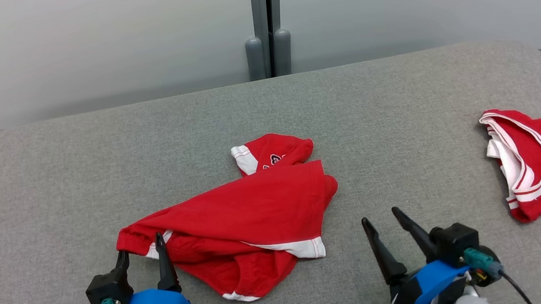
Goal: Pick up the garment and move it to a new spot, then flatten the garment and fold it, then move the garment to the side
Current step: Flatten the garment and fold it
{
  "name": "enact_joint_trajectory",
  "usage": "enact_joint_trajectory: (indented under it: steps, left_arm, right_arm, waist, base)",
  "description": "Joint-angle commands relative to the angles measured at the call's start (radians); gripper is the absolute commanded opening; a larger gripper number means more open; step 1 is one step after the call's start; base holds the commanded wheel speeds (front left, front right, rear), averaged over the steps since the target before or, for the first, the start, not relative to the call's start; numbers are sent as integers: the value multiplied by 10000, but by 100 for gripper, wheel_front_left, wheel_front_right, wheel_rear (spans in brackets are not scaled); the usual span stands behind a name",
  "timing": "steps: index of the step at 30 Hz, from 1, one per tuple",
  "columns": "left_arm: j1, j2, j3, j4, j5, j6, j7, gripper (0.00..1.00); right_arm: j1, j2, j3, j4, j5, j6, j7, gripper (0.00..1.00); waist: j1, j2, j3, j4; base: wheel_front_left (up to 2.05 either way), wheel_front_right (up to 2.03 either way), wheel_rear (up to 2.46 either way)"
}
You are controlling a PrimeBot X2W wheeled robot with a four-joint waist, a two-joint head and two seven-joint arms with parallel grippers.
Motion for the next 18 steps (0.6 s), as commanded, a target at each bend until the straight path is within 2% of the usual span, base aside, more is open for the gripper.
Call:
enact_joint_trajectory:
  steps: [1, 8, 18]
  left_arm:
    - [152, -20, 119, -130, 117, -71, -26, 100]
    - [351, -118, 131, 34, 300, -294, -26, 100]
    - [175, -123, -416, -245, 190, -206, -26, 100]
  right_arm:
    - [205, -17, 263, 48, 136, 1, -39, 100]
    - [48, -20, 1319, 607, 478, 1, -41, 100]
    - [-442, -22, 1463, 1461, 450, 1, -39, 100]
  waist:
    - [0, 1, -11, 18]
    - [0, 1, 113, 446]
    - [0, 1, 339, 1437]
  base:
    - [0, 0, 0]
    - [0, 0, 0]
    - [0, 0, 0]
